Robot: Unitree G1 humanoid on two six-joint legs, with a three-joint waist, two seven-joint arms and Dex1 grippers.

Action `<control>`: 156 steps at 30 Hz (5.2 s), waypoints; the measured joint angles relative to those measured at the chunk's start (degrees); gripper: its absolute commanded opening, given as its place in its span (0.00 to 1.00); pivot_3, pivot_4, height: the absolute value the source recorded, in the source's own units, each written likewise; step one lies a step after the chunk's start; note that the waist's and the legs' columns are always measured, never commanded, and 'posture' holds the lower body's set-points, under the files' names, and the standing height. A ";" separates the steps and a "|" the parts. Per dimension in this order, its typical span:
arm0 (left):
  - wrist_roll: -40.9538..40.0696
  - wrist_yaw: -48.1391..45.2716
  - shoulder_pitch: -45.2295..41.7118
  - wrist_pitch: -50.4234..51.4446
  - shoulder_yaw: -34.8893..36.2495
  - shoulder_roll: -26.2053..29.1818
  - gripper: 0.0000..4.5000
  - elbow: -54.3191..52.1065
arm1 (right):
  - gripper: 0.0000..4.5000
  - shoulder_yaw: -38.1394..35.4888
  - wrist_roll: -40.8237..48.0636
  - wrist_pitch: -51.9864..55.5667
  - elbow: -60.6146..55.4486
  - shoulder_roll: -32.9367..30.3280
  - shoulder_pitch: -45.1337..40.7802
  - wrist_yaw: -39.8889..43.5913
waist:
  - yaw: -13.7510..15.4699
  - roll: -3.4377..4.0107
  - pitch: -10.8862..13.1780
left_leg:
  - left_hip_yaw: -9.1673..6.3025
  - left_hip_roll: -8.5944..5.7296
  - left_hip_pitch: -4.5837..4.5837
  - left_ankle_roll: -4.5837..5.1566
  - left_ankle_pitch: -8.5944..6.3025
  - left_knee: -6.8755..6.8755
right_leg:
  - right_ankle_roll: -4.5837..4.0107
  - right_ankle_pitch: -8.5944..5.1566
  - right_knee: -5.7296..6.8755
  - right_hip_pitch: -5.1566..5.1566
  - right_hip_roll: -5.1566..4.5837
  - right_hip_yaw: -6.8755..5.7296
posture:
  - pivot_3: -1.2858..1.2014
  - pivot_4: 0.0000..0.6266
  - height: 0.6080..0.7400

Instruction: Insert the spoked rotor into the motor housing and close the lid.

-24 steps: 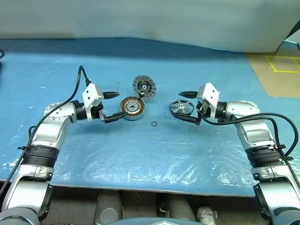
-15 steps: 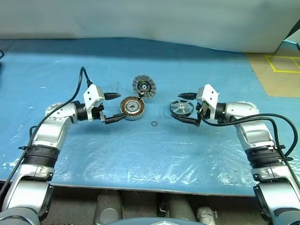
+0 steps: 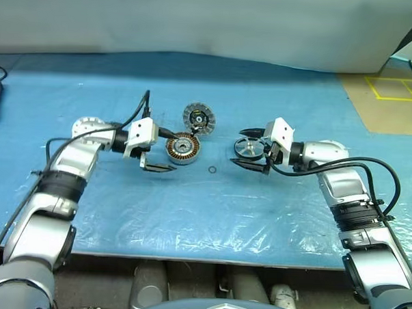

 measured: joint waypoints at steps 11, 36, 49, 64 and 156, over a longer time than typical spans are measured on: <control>9.19 -8.60 -19.49 -22.08 -10.96 -3.97 1.00 28.45 | 1.00 -1.09 0.05 0.77 -5.78 -0.09 7.40 -3.89 | 1.12 0.00 0.00 | -0.03 -0.01 -0.05 -0.01 0.00 -0.08 | 0.24 0.15 0.03 -0.01 0.02 -0.06 | 0.52 0.24 1.00; 26.30 4.29 -22.94 -28.70 -12.65 -9.53 1.00 40.14 | 1.00 -2.78 0.36 3.63 -10.30 -0.87 9.57 -6.71 | 1.52 -0.01 0.00 | -0.23 -0.03 -0.06 -0.03 -0.01 0.00 | 0.27 0.17 0.02 0.13 0.00 -0.16 | 0.52 0.24 1.00; 31.12 6.67 -23.35 -29.49 -14.16 -11.43 0.80 40.31 | 1.00 -2.78 0.46 3.94 -11.65 -0.87 10.36 -7.86 | 1.49 -0.01 0.00 | -0.28 -0.06 0.29 -0.12 -0.06 -0.02 | 0.26 0.16 -0.05 0.53 -0.07 -0.21 | 0.52 0.24 1.00; 35.16 15.02 -23.59 -25.81 -16.29 -12.64 0.47 40.07 | 1.00 -2.86 0.47 3.93 -12.31 -0.87 11.34 -8.64 | 1.69 0.14 -0.08 | -0.27 -0.10 1.65 -0.21 -0.14 -0.13 | 0.05 -0.01 -0.21 1.83 -0.30 -0.19 | 0.52 0.24 1.00; -15.03 14.59 32.28 29.68 19.44 -3.08 1.00 -31.49 | 1.00 3.63 -1.00 -2.84 2.75 7.82 9.20 -2.13 | -0.47 0.33 -0.07 | -0.20 0.04 0.44 -0.27 -0.06 -0.36 | -0.27 -0.23 -0.24 0.59 -0.06 -0.37 | 0.52 0.24 1.00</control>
